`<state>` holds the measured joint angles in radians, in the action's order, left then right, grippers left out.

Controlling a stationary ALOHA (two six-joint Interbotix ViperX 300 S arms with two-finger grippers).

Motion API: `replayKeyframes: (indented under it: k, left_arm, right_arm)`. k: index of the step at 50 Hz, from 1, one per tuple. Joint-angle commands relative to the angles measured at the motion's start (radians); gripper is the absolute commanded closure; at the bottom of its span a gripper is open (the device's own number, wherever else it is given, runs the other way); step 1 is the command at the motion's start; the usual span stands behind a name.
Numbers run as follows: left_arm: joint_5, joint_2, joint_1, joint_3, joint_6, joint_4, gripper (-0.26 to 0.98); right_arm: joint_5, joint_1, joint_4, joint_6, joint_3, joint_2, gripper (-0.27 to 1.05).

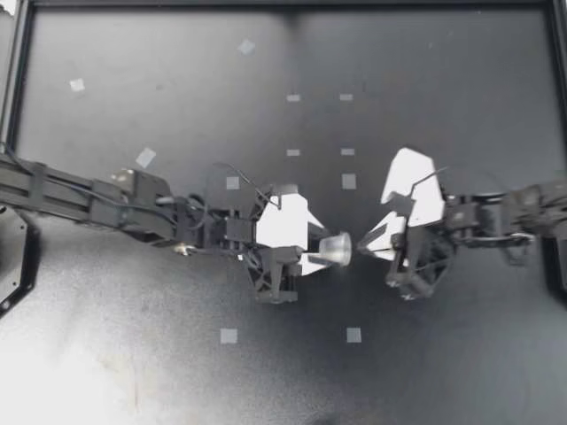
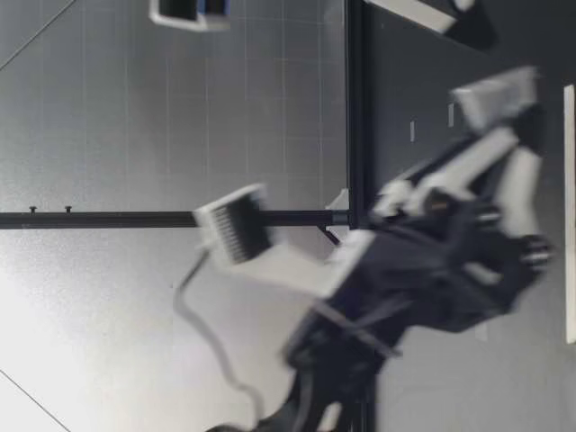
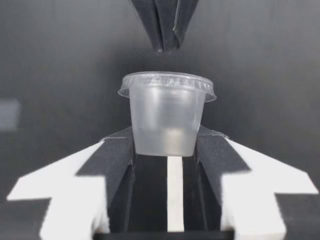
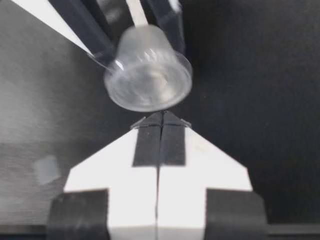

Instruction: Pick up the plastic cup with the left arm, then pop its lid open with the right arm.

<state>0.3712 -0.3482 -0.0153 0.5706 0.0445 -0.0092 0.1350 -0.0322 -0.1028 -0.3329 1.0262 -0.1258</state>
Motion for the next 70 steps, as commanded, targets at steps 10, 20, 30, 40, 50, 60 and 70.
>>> replayKeyframes:
  k: [10, 20, 30, 40, 50, 60, 70]
  left_arm:
    - [0.383, 0.158, -0.003, 0.117, 0.000, 0.000, 0.61]
    - [0.775, 0.141, -0.003, 0.213, 0.003, -0.002, 0.61]
    - [0.881, 0.126, -0.003, 0.206, 0.011, 0.000, 0.61]
    - [0.876, 0.114, -0.003, 0.193, 0.012, 0.000, 0.61]
    - [0.874, 0.112, -0.002, 0.195, 0.011, -0.002, 0.61]
    - [0.874, 0.110, -0.003, 0.193, 0.012, 0.000, 0.61]
    - [0.850, 0.110, -0.002, 0.192, 0.012, 0.000, 0.61]
  right_arm:
    - [0.405, -0.008, -0.009, -0.230, 0.146, -0.253, 0.87]
    - [0.795, -0.008, 0.017, -0.540, 0.253, -0.258, 0.61]
    - [0.811, -0.006, 0.057, -0.673, 0.190, -0.147, 0.05]
    - [0.856, -0.008, 0.057, -0.669, 0.143, -0.089, 0.11]
    - [0.884, -0.006, 0.063, -0.672, 0.114, -0.080, 0.11]
    - [0.882, -0.006, 0.115, -0.686, 0.061, -0.044, 0.11]
    - [0.931, -0.006, 0.161, -0.701, 0.021, -0.009, 0.11]
